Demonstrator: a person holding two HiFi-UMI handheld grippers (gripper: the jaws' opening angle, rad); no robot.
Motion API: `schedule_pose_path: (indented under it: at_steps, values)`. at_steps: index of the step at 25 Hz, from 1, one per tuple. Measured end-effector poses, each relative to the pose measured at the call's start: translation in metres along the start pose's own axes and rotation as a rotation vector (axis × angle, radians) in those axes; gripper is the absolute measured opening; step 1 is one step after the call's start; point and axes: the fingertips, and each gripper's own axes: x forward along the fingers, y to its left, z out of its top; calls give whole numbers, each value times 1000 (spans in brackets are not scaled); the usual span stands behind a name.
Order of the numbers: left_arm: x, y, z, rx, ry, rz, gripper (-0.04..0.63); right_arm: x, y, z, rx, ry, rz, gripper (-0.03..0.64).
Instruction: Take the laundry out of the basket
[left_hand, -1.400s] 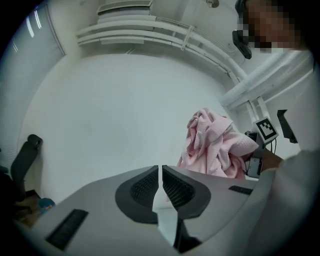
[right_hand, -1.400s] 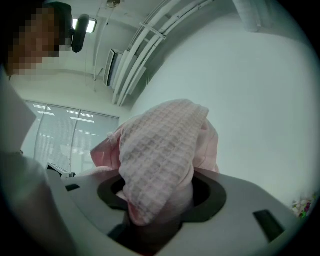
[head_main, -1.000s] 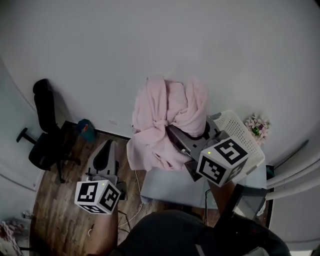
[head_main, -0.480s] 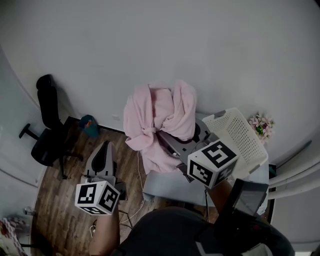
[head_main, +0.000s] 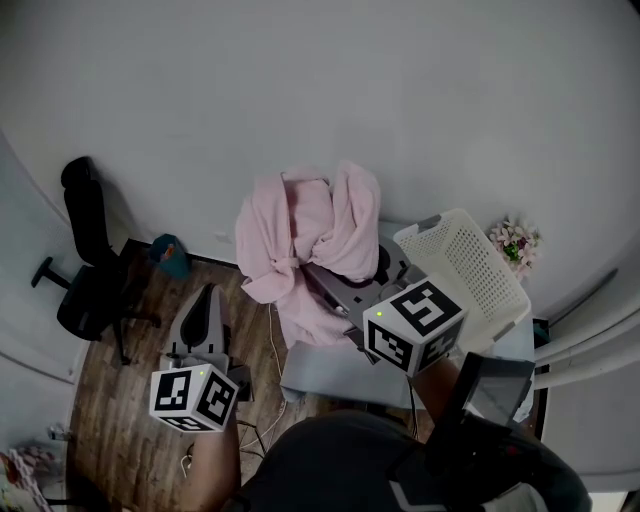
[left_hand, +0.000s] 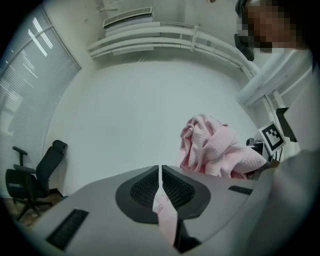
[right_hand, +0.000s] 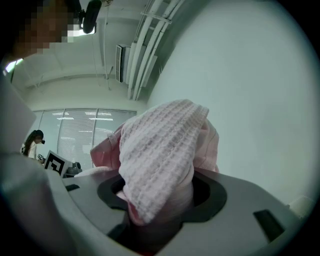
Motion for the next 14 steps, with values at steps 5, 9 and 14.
schedule_pose_path:
  at_steps: [5, 9, 14]
  values:
    - [0, 1, 1, 12, 4, 6, 28, 0, -1, 0, -3, -5, -5, 262]
    - [1, 2, -1, 7, -2, 9, 28, -1, 0, 1, -12, -7, -1, 262]
    - [1, 4, 0, 8, -7, 18, 28, -1, -1, 0, -9, 0, -5, 262]
